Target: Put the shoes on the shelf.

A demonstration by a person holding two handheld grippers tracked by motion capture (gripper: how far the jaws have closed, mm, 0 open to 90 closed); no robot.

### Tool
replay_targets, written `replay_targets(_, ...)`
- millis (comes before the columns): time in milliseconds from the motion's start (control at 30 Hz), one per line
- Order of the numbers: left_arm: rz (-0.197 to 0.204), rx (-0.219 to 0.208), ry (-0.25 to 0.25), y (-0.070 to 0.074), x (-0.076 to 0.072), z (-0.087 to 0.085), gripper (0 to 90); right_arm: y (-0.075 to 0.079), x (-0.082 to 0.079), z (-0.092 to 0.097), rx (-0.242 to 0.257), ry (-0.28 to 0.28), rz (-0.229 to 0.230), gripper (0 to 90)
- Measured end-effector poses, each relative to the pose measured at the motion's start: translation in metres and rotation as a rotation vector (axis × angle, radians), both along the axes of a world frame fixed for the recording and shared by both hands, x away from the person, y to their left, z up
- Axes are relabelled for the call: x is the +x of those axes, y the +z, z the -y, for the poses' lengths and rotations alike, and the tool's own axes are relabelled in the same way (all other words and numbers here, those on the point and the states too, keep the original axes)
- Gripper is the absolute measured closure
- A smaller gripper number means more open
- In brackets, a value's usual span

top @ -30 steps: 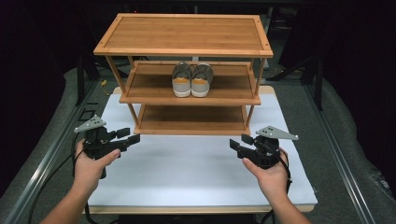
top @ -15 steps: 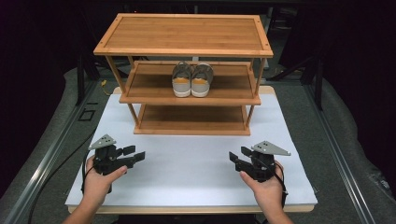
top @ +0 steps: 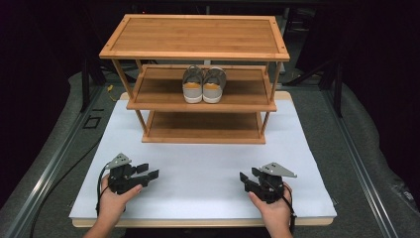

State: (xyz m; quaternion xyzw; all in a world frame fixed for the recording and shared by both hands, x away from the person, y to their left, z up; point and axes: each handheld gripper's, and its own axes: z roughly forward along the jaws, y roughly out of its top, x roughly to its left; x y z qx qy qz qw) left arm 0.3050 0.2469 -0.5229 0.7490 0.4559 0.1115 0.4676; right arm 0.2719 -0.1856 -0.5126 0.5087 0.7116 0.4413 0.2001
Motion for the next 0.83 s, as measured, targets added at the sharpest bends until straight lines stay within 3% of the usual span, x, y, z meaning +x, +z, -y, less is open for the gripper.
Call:
replay_targets(233, -0.008, 0.033, -0.029, -0.012, -0.001, 0.004, 41.3, -0.019, 0.002, -0.003, -0.007, 0.019, -0.022, 50.4)
replay_targets(400, -0.015, 0.059, -0.043, -0.019, -0.001, 0.009, 41.3, -0.021, 0.001, -0.004, -0.047, 0.028, -0.005, 50.8)
replay_targets(600, -0.019, 0.079, -0.06, -0.023, -0.002, 0.015, 41.3, -0.028, 0.0, -0.007, -0.044, 0.046, -0.029, 50.9)
replay_targets(833, -0.017, 0.104, -0.081, -0.025, -0.002, 0.021, 41.3, -0.028, -0.001, -0.011, -0.045, 0.067, -0.018, 53.9)
